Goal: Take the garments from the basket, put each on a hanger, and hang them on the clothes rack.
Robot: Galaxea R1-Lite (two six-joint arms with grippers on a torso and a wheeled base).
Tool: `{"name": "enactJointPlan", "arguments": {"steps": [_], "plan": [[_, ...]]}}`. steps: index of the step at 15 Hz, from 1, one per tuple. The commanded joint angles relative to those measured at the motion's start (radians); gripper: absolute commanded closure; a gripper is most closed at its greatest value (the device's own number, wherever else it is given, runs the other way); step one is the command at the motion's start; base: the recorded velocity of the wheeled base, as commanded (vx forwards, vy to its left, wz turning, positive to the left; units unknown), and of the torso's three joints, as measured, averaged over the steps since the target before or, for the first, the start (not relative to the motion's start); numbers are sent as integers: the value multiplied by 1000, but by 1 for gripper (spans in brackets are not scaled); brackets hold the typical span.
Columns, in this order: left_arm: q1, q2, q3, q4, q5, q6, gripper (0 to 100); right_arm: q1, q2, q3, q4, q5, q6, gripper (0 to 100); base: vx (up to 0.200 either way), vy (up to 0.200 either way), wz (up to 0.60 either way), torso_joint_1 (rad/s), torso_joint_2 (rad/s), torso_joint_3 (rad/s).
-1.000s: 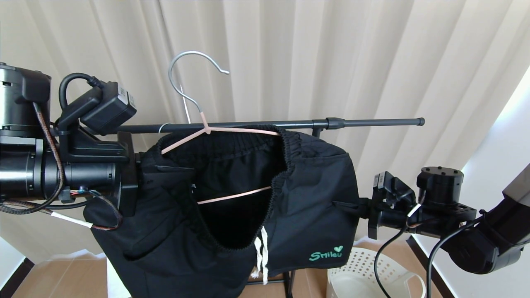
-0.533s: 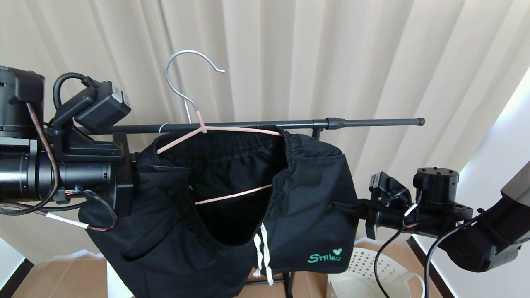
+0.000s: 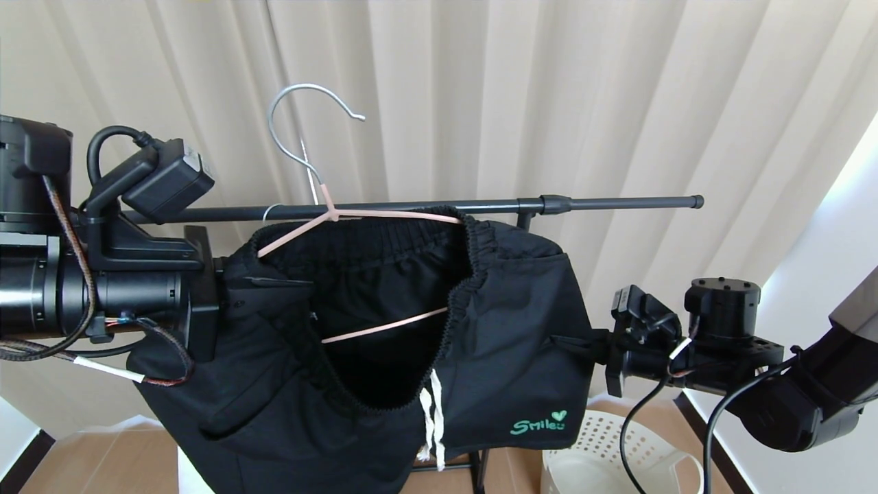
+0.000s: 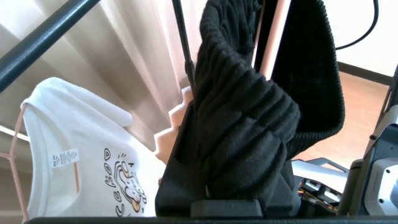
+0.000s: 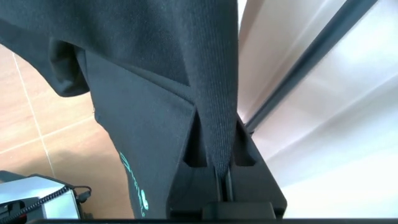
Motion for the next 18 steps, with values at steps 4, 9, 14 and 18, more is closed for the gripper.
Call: {"name": "enactJointPlan", "arguments": {"steps": [4,9,14,18], "plan": [[67,34,26,-37,1,-6,100,9,-103,48,-8,30,5,0,0,0,0,0,0,0],[79,61,106,-83,9,-12,100,81,-258,62,-7,19,120,0,0,0,0,0,0,0],[79,157,115,-84,84,-43,100,140,-357,47,-8,-81,292,0,0,0,0,0,0,0],[79,241,112,-84,120,-60,100,140,-362,47,-8,-87,306,0,0,0,0,0,0,0]]}}
